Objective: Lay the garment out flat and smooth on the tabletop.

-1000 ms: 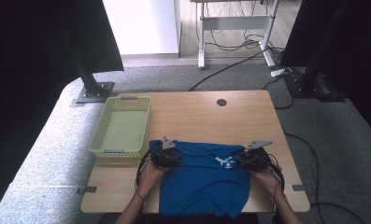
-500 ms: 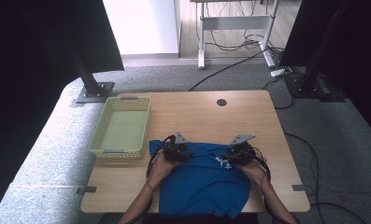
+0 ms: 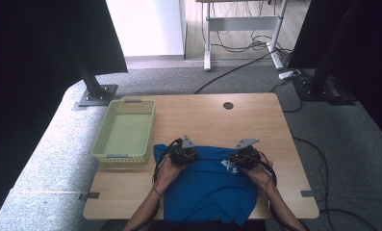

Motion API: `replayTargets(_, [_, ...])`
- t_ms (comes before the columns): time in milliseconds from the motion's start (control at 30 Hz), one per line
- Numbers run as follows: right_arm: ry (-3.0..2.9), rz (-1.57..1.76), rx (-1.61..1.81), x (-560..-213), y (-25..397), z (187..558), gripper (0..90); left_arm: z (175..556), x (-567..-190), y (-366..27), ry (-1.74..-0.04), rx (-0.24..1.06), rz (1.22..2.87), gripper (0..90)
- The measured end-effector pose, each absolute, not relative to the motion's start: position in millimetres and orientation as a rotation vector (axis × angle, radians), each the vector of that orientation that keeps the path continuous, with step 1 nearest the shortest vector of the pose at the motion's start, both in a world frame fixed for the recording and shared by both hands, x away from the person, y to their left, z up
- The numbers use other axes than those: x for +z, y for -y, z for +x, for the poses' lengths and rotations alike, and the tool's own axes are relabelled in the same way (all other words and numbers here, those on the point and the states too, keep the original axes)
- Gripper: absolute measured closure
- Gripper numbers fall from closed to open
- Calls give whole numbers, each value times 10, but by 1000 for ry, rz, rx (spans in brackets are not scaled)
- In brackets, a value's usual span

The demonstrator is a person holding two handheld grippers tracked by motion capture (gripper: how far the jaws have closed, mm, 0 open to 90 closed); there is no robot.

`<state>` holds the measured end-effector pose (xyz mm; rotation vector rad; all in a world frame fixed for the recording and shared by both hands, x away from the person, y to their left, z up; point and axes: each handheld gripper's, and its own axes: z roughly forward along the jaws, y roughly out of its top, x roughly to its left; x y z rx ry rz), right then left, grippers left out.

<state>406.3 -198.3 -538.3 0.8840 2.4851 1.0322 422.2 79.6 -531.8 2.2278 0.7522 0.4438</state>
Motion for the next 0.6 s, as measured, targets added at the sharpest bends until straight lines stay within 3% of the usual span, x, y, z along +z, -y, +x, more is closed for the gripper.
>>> replayTargets(467, [-2337, 967, 1101, -5150, 2017, 4445, 799, 4567, -5093, -774, -789, 544, 2123, 839])
replayTargets(600, [-2283, 1005, 1089, -5145, 2017, 4591, 754, 4741, -5109, -772, -847, 599, 2098, 803])
